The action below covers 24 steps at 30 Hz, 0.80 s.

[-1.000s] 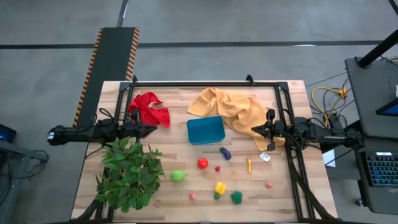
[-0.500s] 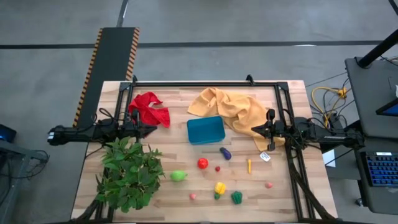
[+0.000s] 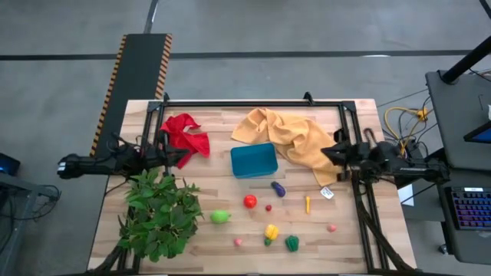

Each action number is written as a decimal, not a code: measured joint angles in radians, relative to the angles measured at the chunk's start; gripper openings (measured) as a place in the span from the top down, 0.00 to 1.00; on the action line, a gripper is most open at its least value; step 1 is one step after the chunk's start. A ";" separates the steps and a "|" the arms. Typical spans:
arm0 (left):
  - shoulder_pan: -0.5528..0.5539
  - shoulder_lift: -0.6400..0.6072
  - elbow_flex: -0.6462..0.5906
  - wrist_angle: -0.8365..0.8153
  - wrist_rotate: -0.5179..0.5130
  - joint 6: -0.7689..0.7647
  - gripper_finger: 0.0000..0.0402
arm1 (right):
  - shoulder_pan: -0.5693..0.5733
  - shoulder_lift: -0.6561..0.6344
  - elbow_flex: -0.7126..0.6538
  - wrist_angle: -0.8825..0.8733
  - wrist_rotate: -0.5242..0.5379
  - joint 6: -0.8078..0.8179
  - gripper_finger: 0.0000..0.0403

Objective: Pick and placing Produce into tupperware
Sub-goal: Put the yellow corn into the blue bin

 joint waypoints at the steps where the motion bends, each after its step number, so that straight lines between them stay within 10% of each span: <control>1: 0.000 0.007 0.000 0.025 0.000 0.021 1.00 | 0.001 0.008 0.006 0.054 -0.012 0.025 0.96; 10: 0.000 0.107 0.065 0.095 0.004 0.101 0.98 | 0.032 0.237 0.334 -0.221 -0.049 0.067 0.79; 16: 0.000 0.193 0.097 0.137 0.004 0.101 0.80 | 0.129 0.534 0.641 -0.498 -0.024 0.049 0.64; 24: -0.001 0.304 0.098 0.316 0.005 0.101 0.56 | 0.275 0.762 1.033 -1.083 0.271 0.376 0.62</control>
